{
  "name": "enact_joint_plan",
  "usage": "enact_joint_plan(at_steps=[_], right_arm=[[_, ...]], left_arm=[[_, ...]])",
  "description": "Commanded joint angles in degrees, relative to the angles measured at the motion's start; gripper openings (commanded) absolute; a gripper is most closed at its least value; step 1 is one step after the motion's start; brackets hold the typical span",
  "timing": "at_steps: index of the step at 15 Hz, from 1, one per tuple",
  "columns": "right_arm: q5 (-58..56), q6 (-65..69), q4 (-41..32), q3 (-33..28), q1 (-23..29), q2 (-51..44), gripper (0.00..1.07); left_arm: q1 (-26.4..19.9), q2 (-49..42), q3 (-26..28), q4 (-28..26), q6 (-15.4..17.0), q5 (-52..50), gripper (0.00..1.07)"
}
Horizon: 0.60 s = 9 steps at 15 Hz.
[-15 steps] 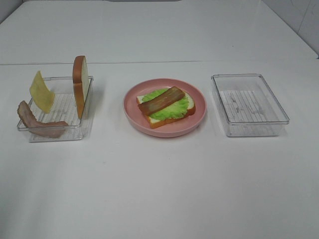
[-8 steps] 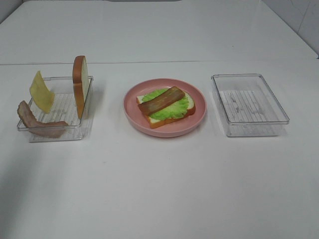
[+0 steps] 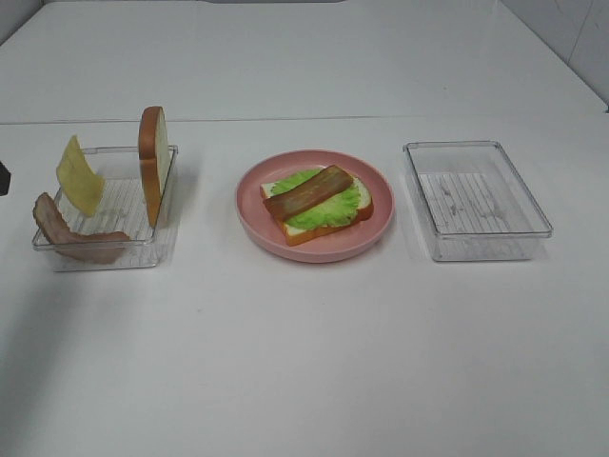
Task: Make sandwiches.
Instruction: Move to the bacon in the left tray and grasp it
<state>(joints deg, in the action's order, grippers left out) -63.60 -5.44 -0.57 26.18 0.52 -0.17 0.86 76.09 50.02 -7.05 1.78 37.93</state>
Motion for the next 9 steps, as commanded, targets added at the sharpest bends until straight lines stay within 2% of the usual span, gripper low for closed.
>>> enact_joint_plan(at_steps=[1,7,9], right_arm=[[0.6,-0.3,0.1,-0.2,-0.2,-1.8,0.99],[0.6,-0.3,0.1,-0.2,-0.2,-1.8,0.99],[0.6,-0.3,0.1,-0.2,-0.2,-1.8,0.99]], left_arm=[[-0.3,5.6,4.9,0.1,0.5,2.4,1.01],[-0.3,17.5,12.1,0.3,1.7,3.3,1.01],[-0.3,22.1,17.2,0.3,2.4,4.9,1.01]])
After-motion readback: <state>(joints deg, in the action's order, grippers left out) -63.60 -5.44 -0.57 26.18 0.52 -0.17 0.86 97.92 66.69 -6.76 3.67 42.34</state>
